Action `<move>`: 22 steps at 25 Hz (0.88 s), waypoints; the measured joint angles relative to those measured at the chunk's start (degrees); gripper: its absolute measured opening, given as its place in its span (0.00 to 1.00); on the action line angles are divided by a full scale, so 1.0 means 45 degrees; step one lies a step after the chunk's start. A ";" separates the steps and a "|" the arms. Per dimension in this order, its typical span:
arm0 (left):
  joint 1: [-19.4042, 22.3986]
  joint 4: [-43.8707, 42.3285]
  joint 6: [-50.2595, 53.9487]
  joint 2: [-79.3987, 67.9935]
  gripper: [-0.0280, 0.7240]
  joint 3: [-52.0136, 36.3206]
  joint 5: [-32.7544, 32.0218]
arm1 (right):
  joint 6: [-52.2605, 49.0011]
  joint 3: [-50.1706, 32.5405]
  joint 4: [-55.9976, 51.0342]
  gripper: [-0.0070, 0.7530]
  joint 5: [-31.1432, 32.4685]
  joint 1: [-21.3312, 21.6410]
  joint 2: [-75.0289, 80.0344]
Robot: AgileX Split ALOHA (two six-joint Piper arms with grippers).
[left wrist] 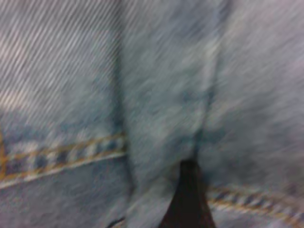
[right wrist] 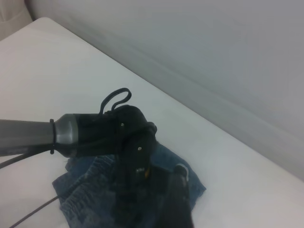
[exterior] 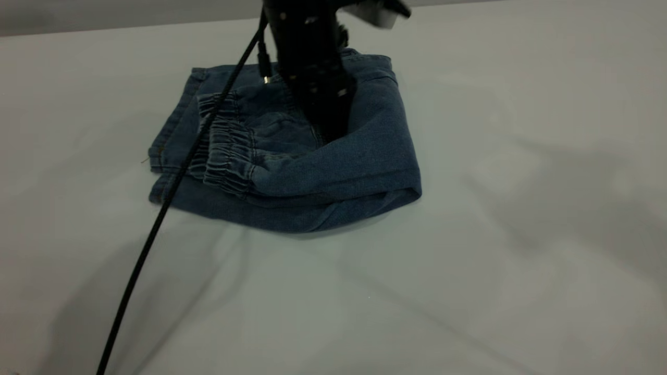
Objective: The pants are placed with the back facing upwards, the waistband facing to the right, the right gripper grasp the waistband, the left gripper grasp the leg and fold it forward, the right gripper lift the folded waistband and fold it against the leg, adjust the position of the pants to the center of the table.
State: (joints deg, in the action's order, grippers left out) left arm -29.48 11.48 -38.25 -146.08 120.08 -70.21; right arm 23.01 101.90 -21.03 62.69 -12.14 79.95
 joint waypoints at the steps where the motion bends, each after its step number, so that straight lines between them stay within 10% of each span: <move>1: -0.0046 0.0008 0.0000 0.0000 0.74 0.0012 0.0000 | 0.0000 0.0000 0.0000 0.74 0.0000 0.0000 0.0000; 22: -0.0516 -0.2457 0.2973 0.3450 0.74 0.0022 0.0002 | 0.0000 0.0042 0.0010 0.74 0.0200 0.0000 -0.1408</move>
State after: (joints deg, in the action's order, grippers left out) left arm -31.80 0.43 -24.87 -130.56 120.18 -70.20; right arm 23.01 102.09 -20.99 63.59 -12.14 73.61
